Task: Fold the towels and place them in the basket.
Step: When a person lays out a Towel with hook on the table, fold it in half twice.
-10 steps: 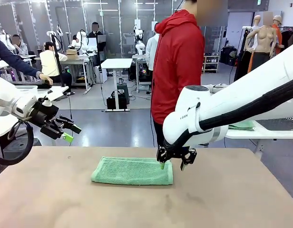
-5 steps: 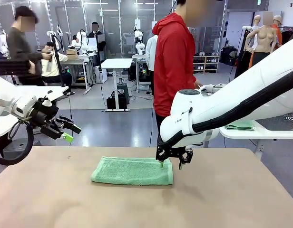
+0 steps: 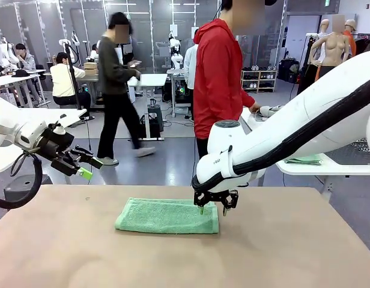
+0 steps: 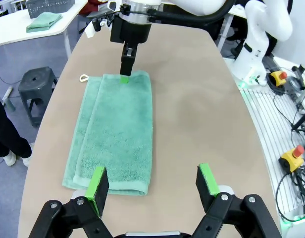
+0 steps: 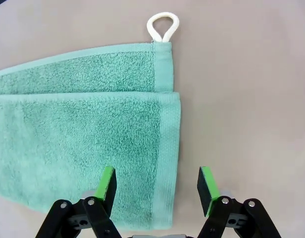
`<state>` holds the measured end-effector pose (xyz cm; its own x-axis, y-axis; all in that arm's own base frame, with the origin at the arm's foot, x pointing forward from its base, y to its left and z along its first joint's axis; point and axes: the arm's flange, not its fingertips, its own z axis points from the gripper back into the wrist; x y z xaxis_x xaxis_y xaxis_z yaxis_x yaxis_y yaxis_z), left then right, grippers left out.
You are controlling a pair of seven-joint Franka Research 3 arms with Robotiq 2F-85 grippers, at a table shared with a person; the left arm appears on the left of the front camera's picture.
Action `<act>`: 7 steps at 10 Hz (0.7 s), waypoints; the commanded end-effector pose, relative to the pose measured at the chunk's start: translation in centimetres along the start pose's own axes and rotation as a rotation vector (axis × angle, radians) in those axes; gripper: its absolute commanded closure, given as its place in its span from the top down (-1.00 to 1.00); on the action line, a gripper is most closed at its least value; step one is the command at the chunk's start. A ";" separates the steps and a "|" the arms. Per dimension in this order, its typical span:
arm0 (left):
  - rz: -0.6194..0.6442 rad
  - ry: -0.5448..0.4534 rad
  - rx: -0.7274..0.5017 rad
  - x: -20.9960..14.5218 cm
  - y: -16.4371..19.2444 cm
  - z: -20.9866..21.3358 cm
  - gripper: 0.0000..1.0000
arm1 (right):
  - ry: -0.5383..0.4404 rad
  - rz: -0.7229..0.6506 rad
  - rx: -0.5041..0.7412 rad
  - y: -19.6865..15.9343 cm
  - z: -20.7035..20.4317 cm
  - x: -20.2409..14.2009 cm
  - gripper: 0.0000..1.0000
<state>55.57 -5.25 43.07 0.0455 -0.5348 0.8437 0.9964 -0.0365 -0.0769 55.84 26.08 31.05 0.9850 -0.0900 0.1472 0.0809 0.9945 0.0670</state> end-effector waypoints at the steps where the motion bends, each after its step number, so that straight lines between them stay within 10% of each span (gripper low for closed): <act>1: -0.008 0.017 -0.005 0.1 0.0 0.1 0.79 | -0.012 -0.035 -0.046 0.9 -0.7 0.5 0.66; 5: -0.008 0.017 -0.005 0.1 0.0 0.1 0.79 | -0.011 -0.027 -0.054 0.7 -1.8 0.7 0.66; 7: -0.008 0.017 -0.005 0.1 0.0 0.1 0.79 | -0.012 -0.026 -0.045 0.7 -2.0 0.7 0.26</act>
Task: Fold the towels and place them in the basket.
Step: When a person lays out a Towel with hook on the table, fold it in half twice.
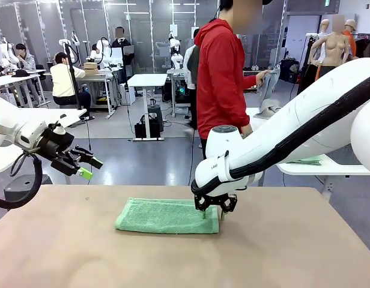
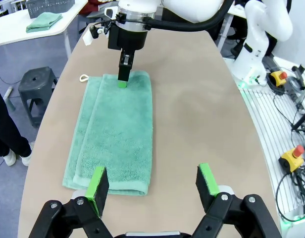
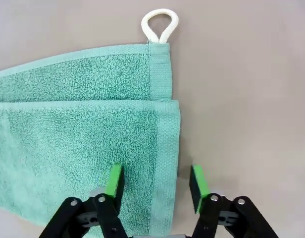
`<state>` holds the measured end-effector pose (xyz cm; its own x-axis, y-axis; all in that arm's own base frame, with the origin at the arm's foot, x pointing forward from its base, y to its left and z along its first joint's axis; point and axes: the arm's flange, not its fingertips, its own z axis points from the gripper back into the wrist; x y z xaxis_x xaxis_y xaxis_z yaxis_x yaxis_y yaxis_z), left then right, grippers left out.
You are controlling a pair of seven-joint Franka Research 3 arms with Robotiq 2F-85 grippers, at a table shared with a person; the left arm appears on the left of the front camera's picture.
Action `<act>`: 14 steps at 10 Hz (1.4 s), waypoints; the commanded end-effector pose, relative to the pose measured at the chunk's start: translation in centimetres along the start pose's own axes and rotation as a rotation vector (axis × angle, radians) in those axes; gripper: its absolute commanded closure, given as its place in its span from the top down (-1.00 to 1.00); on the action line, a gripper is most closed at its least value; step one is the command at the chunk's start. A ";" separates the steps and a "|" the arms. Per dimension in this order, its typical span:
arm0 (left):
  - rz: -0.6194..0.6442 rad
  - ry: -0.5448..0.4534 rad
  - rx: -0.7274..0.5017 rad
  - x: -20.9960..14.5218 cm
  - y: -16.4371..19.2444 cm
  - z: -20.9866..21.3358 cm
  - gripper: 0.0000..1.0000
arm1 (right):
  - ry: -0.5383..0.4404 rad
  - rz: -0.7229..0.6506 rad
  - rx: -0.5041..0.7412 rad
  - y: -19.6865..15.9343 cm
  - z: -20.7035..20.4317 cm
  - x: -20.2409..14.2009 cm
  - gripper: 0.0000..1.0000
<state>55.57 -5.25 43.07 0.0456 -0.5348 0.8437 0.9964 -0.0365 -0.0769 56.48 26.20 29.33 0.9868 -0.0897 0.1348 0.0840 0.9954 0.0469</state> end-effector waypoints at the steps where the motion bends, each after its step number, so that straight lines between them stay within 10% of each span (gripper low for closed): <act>1: -0.008 0.017 -0.005 0.1 0.0 0.1 0.79 | -0.027 -0.024 -0.025 0.7 -0.2 0.4 0.26; 4: -0.008 0.017 -0.005 0.1 0.0 0.1 0.79 | -0.018 -0.008 -0.036 0.9 -0.6 0.4 0.26; 7: -0.008 0.017 -0.005 0.1 0.0 0.1 0.79 | -0.001 -0.011 -0.037 0.8 -0.8 0.4 -0.54; 8: -0.008 0.017 -0.005 0.1 0.0 0.1 0.79 | 0.002 -0.011 -0.040 0.8 -0.9 0.4 -0.19; 9: -0.008 0.017 -0.005 0.1 0.0 0.1 0.79 | 0.003 -0.012 -0.047 0.8 -1.0 0.5 -0.94; 10: -0.008 0.017 -0.005 0.1 0.0 0.1 0.79 | 0.001 -0.017 -0.065 0.8 -1.0 0.4 -0.59; 11: -0.008 0.017 -0.005 0.1 0.0 0.1 0.79 | -0.001 -0.018 -0.082 0.7 -1.1 0.4 -1.00; 14: -0.008 0.017 -0.005 0.1 0.0 0.1 0.79 | -0.005 -0.014 -0.102 -0.6 -1.0 0.5 -0.98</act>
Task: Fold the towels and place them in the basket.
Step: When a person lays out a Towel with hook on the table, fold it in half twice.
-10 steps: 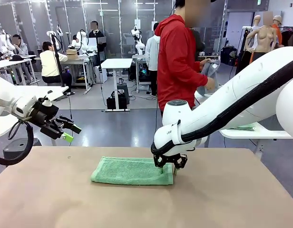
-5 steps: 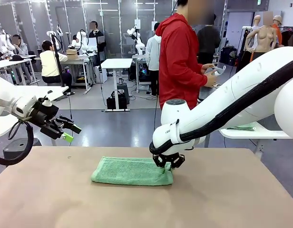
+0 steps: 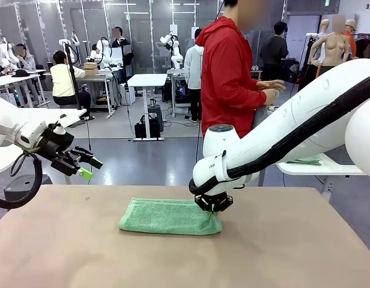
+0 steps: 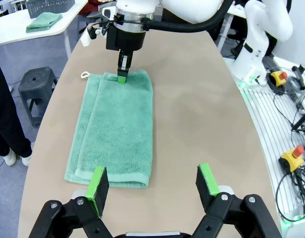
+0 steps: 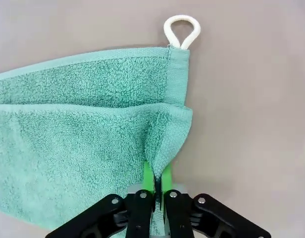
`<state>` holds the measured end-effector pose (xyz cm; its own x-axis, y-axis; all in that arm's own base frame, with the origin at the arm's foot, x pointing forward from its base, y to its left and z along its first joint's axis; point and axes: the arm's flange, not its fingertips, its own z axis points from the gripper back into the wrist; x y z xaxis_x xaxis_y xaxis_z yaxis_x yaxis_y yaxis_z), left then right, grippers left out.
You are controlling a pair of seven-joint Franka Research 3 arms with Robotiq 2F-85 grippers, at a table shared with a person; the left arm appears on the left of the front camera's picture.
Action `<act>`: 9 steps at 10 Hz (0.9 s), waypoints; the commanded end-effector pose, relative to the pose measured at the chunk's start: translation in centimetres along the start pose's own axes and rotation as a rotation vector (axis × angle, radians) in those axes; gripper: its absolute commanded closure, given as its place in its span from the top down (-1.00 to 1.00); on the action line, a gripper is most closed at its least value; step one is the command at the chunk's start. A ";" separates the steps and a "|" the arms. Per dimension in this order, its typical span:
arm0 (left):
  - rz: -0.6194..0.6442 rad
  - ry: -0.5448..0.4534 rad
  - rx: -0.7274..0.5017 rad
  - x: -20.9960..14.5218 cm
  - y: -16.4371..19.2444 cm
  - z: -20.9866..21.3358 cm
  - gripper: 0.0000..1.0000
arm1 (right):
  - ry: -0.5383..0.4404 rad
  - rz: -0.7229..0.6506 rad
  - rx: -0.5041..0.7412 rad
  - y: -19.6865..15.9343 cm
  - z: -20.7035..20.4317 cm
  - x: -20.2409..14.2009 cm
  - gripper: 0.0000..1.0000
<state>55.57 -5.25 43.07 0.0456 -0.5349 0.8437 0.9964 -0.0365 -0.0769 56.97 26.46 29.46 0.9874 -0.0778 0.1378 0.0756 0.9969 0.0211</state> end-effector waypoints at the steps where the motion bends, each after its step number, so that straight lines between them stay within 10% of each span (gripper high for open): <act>1: -0.008 0.017 -0.005 0.1 0.0 0.1 0.79 | -0.004 -0.030 -0.090 -2.2 -0.9 0.2 -1.00; 5: -0.008 0.017 -0.005 0.1 0.0 0.1 0.79 | -0.009 0.015 -0.106 -7.0 0.4 0.8 -1.00; 9: -0.008 0.017 -0.005 0.1 0.0 0.1 0.79 | -0.071 0.084 -0.079 -4.2 6.5 0.0 -1.00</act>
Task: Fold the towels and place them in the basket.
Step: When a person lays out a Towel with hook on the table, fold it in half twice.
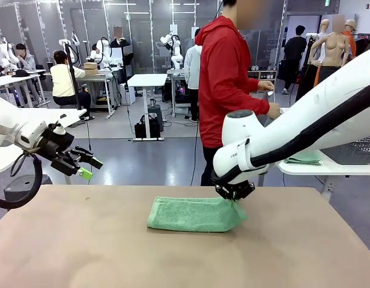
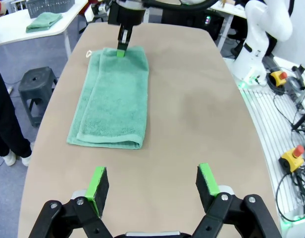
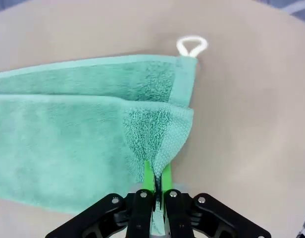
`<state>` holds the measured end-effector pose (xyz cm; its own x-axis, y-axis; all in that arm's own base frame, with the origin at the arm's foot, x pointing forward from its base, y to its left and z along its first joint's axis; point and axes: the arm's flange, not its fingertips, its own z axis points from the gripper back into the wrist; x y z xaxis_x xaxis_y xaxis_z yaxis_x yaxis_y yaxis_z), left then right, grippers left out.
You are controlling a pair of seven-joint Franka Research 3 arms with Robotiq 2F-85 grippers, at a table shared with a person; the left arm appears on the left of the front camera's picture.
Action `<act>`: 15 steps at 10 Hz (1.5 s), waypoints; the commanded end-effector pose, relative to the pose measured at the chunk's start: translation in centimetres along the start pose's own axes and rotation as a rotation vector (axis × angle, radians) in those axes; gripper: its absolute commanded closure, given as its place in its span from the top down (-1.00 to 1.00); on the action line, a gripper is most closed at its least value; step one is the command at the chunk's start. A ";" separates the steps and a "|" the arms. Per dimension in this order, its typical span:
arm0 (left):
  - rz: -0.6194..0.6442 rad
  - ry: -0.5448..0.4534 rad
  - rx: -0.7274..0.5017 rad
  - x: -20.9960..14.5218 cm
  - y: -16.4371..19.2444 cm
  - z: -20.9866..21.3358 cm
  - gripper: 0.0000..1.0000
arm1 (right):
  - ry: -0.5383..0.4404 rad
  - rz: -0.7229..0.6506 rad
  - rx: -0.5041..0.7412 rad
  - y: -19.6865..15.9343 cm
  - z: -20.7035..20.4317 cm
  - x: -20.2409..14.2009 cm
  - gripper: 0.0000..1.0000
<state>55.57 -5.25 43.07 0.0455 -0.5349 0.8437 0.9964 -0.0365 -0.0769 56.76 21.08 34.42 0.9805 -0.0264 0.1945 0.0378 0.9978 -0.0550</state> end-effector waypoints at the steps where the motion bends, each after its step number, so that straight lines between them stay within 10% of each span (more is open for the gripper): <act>1: -0.008 0.017 -0.005 0.1 0.0 0.1 0.79 | -0.015 0.041 -0.004 2.8 3.3 -0.8 -1.00; 8: -0.008 0.017 -0.005 0.1 0.0 0.1 0.79 | 0.082 -0.051 0.073 17.6 4.8 0.7 -1.00; 15: -0.008 0.017 -0.005 0.1 0.0 0.1 0.79 | 0.064 -0.219 0.117 22.6 2.4 1.2 -1.00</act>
<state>55.58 -5.29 43.09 0.0448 -0.5349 0.8437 0.9964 -0.0371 -0.0765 58.02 43.02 35.86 0.9786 -0.1818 0.0963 0.1735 0.9808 0.0887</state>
